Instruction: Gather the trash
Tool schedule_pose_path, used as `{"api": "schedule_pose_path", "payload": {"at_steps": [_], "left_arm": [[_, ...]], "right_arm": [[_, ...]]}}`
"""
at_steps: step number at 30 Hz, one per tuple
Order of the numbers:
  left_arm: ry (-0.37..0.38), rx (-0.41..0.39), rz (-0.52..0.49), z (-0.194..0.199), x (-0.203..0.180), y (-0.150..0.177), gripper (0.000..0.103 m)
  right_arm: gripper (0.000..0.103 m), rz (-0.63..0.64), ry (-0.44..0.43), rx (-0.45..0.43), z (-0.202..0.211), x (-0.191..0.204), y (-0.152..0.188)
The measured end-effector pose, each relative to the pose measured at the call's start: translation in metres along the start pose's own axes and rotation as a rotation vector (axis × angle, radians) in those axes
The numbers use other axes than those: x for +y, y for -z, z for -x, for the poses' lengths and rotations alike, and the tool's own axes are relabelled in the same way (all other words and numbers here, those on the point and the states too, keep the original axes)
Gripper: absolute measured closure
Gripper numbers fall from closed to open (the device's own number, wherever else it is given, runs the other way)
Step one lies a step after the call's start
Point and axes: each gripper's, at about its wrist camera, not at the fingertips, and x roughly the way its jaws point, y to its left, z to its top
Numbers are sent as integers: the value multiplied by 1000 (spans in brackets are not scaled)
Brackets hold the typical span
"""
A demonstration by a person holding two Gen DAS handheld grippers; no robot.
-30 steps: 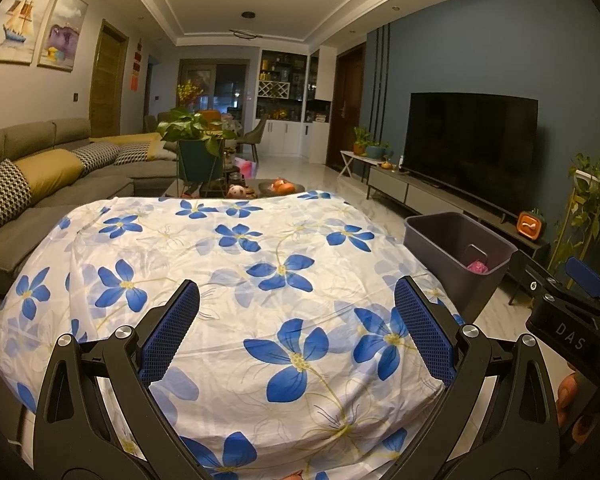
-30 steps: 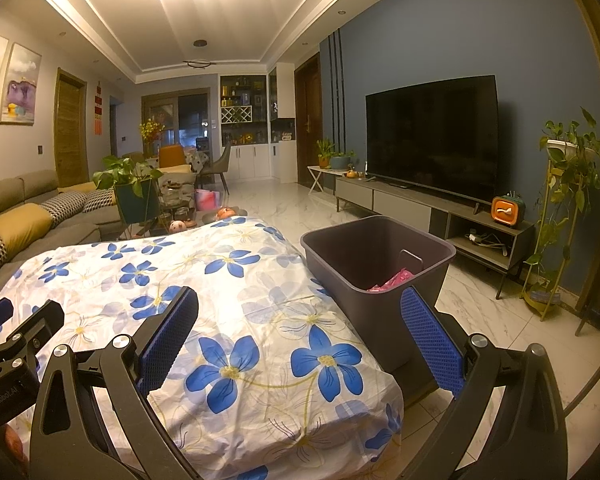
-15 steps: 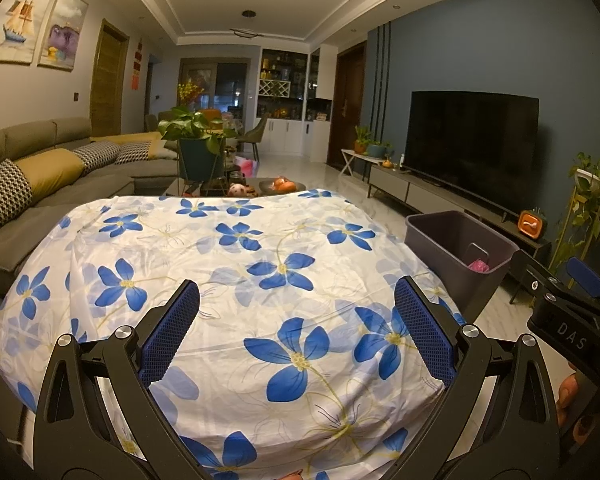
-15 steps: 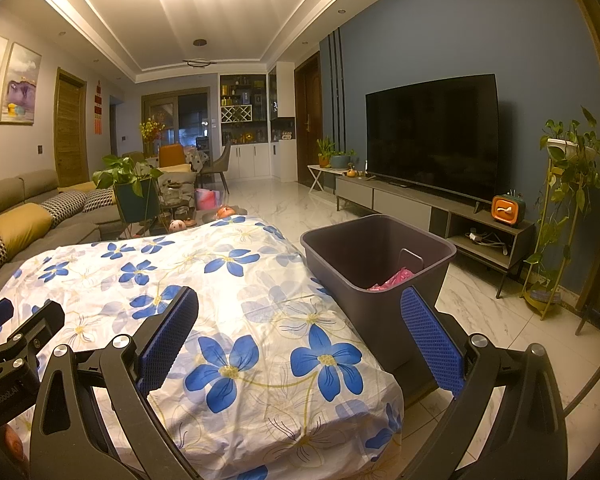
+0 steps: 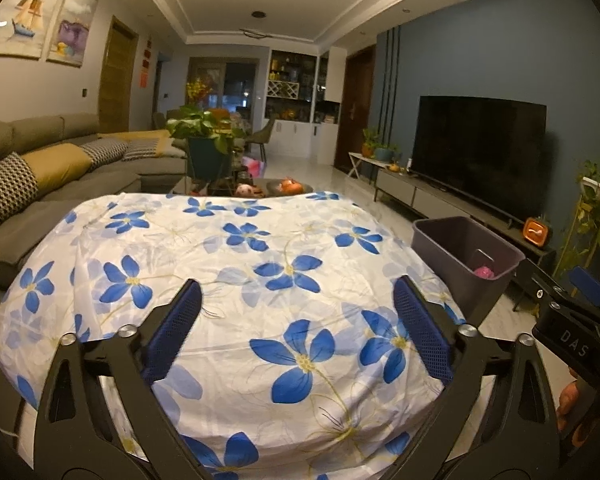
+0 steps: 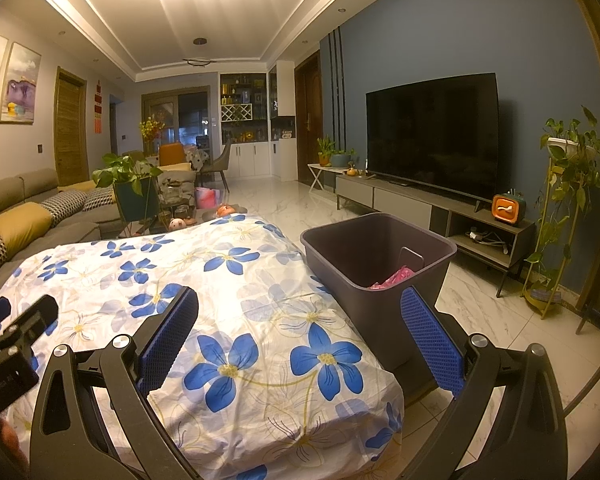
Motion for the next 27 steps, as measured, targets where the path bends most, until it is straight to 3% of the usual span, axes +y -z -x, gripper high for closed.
{"api": "schedule_pose_path", "payload": {"at_steps": [4, 7, 27], "left_arm": [[-8, -25, -25, 2, -2, -3, 15], [14, -11, -27, 2, -5, -3, 6], [7, 17, -30, -6, -9, -4, 6]], "right_arm": [[6, 5, -2, 0, 0, 2, 1], [6, 6, -10, 3, 0, 5, 3], [6, 4, -14, 17, -8, 2, 7]]}}
